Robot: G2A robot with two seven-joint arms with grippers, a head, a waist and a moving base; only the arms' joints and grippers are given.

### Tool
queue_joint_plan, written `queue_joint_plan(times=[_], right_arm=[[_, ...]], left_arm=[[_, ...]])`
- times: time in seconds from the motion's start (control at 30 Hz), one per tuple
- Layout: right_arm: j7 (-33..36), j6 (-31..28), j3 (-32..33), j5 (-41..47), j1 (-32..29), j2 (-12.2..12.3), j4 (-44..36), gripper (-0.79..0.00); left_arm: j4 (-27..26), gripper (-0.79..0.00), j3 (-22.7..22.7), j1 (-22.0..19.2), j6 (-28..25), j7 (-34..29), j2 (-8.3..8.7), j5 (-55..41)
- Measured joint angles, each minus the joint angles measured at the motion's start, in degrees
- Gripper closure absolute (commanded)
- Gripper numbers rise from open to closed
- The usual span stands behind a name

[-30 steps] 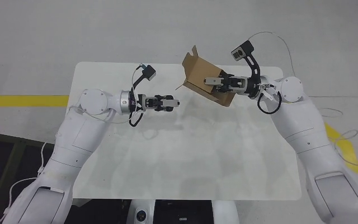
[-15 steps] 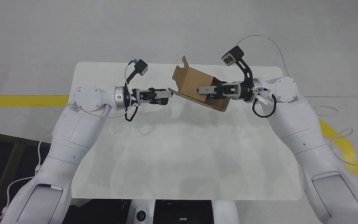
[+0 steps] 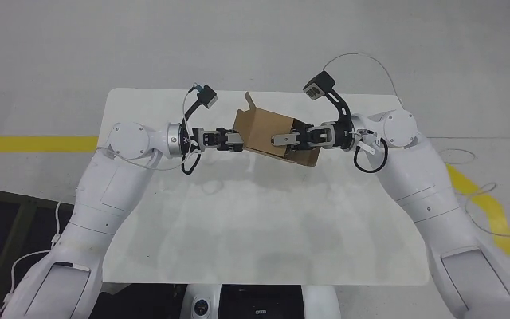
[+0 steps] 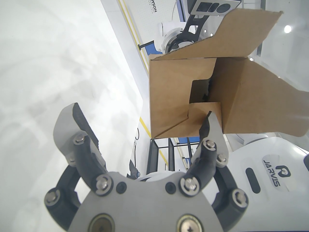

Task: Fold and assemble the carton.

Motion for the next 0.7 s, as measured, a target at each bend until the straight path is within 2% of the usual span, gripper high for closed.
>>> queue_joint_plan(times=[0.7], right_arm=[[0.3, 0.3, 0.8, -0.9, -0.3, -0.5, 0.6, 0.0]], left_arm=[[-1.1, -0.785, 0.7, 0.5, 0.0, -0.5, -0.02, -0.2]])
